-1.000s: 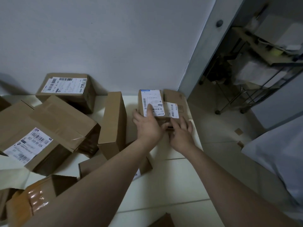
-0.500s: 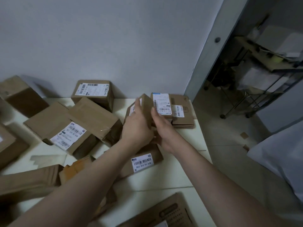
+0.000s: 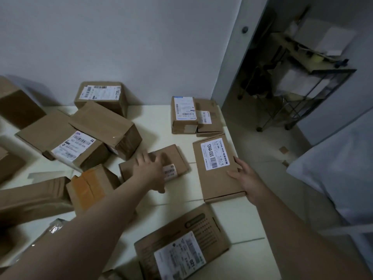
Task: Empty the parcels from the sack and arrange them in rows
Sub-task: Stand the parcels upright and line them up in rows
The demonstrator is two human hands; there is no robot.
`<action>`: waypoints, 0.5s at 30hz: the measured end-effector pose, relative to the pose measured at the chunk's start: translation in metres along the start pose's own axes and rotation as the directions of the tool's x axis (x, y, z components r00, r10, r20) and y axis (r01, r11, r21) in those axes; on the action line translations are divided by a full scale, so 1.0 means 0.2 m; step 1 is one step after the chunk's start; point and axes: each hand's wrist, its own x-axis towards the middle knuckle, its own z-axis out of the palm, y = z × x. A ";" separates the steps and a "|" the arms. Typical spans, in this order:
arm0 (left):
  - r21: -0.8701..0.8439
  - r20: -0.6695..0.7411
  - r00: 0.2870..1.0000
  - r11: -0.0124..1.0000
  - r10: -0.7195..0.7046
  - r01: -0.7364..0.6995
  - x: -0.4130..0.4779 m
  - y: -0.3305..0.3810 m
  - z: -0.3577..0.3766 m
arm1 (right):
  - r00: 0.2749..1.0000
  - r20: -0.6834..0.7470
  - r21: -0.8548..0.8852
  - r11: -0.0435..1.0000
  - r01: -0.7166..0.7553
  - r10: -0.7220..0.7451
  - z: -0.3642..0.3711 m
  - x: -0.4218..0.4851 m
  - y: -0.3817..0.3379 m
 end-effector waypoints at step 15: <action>-0.421 -0.104 0.989 0.906 -0.103 0.050 0.07 0.30 0.08 | 0.993 0.005 -0.935 0.350 0.048 -0.122 0.21 0.03 -0.04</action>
